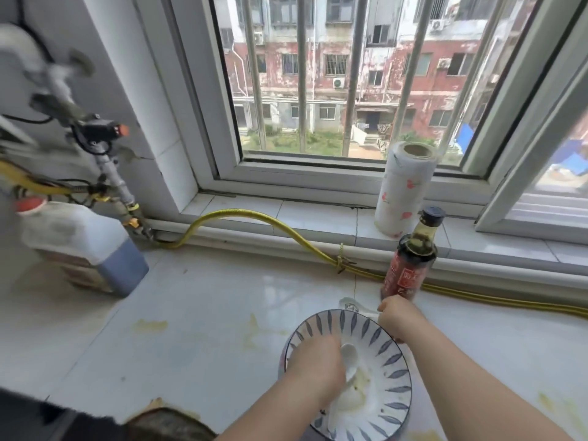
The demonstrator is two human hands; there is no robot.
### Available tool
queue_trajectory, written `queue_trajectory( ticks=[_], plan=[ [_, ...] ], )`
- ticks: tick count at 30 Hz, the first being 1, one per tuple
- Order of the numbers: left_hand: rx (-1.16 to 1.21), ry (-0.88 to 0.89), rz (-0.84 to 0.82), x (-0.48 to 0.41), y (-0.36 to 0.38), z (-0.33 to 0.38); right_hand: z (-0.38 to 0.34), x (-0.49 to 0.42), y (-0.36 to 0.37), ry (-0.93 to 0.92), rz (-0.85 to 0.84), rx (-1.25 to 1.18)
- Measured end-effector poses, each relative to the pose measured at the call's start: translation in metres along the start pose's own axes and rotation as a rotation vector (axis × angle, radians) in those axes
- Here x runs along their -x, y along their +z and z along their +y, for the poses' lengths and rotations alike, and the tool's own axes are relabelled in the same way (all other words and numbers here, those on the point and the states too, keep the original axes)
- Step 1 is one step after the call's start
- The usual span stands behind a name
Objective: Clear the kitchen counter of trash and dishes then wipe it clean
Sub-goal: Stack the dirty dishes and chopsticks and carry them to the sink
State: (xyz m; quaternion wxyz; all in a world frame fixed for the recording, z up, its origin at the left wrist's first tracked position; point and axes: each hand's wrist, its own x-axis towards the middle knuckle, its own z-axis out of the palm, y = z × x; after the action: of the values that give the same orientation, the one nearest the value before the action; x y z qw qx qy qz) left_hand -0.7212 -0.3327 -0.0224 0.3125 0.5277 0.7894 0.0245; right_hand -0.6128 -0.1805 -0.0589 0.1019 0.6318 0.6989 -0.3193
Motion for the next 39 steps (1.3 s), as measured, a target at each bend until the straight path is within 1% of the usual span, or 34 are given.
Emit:
queue_trajectory(
  ticks=[2,6,8,11,13,15,16,18,21,23,26,30,33,37,39],
  plan=[
    [-0.014,-0.006,0.014,0.004,0.001,0.001,0.006,0.002,0.002,0.02,0.002,0.009],
    [-0.079,0.017,0.057,0.007,0.004,0.002,0.015,0.011,-0.001,-0.042,0.001,-0.023],
    [-0.101,0.018,0.088,0.005,0.005,-0.002,0.016,0.016,-0.007,-0.067,0.051,-0.048],
    [-0.081,0.025,0.155,0.004,0.004,-0.008,0.016,0.033,-0.021,-0.11,0.184,-0.073],
    [0.021,0.054,0.236,0.006,0.0,-0.013,0.013,0.05,-0.031,-0.181,0.225,-0.175],
    [0.174,0.076,0.353,0.011,-0.006,-0.019,0.01,0.074,-0.036,-0.23,0.211,-0.275],
    [0.259,0.078,0.414,0.014,-0.009,-0.024,0.008,0.087,-0.035,-0.237,0.191,-0.288],
    [0.422,0.063,0.501,0.019,-0.014,-0.033,0.008,0.109,-0.029,-0.214,0.14,-0.259],
    [0.592,0.019,0.547,0.023,-0.016,-0.045,0.006,0.126,-0.014,-0.144,0.082,-0.123],
    [0.639,0.006,0.518,0.023,-0.013,-0.054,0.002,0.132,-0.003,-0.085,0.047,-0.048],
    [0.662,0.004,0.444,0.02,-0.003,-0.063,-0.002,0.138,0.011,-0.022,0.086,0.054],
    [0.763,-0.034,0.228,0.021,0.007,-0.067,-0.003,0.143,0.024,0.042,0.116,0.048],
    [0.831,-0.062,0.122,0.024,0.013,-0.069,0.003,0.15,0.031,0.064,0.151,-0.075],
    [0.949,-0.109,0.043,0.023,0.015,-0.071,0.015,0.157,0.034,0.109,0.425,-0.408],
    [1.01,-0.163,0.026,0.02,0.015,-0.07,0.022,0.153,0.039,0.134,0.508,-0.592]
  ],
)
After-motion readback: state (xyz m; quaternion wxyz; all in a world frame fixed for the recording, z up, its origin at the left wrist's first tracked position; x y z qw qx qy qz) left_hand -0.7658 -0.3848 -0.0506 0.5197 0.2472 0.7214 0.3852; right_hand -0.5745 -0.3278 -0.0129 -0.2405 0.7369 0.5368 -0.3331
